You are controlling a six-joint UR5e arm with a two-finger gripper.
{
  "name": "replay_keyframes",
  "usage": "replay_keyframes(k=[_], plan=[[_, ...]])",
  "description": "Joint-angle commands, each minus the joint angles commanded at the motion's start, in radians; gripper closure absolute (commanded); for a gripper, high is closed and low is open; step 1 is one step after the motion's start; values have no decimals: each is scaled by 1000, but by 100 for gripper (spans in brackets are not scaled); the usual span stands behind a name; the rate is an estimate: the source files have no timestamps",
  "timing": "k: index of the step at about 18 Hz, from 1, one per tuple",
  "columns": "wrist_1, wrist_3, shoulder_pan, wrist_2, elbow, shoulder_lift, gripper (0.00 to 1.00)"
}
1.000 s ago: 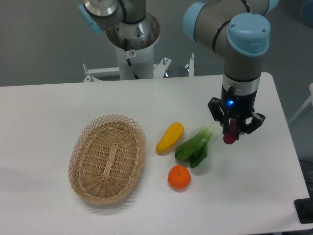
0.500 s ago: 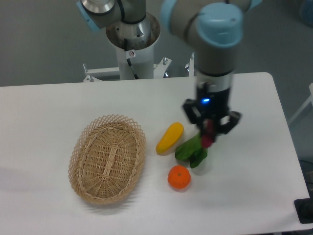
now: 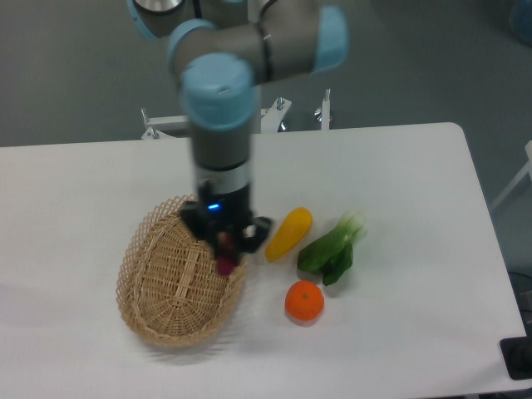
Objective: Place the sweet potato in the basket
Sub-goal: 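Carry the sweet potato over the wicker basket and lower it inside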
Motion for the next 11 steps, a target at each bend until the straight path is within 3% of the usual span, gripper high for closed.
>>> replay_keyframes(k=[3, 7, 11], plan=[[22, 0, -40, 78, -25, -57, 75], [77, 14, -58, 88, -26, -121, 75], [94, 117, -69, 89, -34, -144, 75]])
